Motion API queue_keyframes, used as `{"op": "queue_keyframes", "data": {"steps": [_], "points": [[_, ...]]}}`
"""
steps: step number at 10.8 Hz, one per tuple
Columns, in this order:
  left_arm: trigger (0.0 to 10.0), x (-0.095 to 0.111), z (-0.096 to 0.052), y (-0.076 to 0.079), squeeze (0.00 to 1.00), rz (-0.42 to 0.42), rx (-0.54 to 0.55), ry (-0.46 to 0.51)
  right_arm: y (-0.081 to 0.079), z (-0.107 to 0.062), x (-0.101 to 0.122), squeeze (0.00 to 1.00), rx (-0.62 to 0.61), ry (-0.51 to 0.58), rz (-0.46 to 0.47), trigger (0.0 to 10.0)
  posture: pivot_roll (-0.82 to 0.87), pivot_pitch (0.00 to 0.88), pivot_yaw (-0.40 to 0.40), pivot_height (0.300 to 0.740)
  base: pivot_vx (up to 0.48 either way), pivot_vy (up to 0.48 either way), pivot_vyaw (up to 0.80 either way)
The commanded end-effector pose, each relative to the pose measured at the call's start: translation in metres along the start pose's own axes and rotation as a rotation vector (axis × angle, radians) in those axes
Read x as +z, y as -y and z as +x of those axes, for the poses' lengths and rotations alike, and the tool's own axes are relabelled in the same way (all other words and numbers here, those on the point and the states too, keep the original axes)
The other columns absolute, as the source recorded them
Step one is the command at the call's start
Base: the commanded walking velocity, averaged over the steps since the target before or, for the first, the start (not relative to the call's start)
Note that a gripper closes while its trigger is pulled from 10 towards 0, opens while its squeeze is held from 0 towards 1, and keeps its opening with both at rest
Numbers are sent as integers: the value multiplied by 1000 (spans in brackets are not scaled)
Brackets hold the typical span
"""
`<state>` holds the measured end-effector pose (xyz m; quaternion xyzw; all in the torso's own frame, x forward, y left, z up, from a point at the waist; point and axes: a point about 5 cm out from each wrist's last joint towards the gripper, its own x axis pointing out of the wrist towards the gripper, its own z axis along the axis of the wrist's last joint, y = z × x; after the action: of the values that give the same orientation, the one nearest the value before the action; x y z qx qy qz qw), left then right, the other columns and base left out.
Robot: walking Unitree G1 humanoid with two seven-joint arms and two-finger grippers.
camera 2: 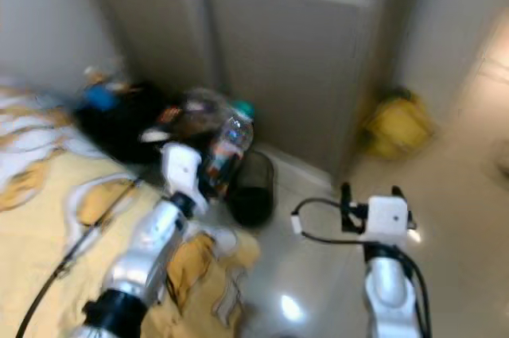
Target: Clean up the room
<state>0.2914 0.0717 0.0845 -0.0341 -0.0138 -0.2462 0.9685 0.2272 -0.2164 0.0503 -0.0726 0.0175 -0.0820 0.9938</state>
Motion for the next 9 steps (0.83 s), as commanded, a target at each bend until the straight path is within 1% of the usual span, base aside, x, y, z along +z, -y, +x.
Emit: {"op": "queue_keyframes", "data": {"steps": [1,2,3,4,5,6,7,8,9], "points": [[10000,1,-6,-14,0,24,41,3,-13,1,3,0,38,17,6,10000,-280,0,115,740,240,-412,800],[10000,1,-5,-15,0,27,46,1,-15,1,2,0,49,12,4,10000,-273,0,113,740,240,-412,800],[10000,2,-5,-15,0,50,41,5,-15,2,2,0,52,14,4,10000,-271,0,112,740,244,-412,794],[10000,3,-6,-12,0,98,32,14,-16,3,2,0,54,17,4,10000,-268,0,112,740,244,-412,794],[10000,3,-7,-9,0,112,20,22,-17,4,2,0,53,15,11,10000,-267,0,113,740,240,-412,0],[10000,2,-8,-10,0,90,42,25,-17,4,2,0,52,14,14,10000,-268,0,114,740,304,0,0],[10000,1,-7,-11,0,106,38,11,-17,5,1,0,54,10,11,10000,-267,0,115,740,0,0,0],[10000,0,-6,-12,0,86,39,10,-17,6,1,0,55,10,8,10000,-269,0,115,740,0,-480,0],[10000,1,-5,-10,0,93,30,11,-17,7,1,0,59,11,8,10000,-269,0,114,740,0,-461,0]]}}
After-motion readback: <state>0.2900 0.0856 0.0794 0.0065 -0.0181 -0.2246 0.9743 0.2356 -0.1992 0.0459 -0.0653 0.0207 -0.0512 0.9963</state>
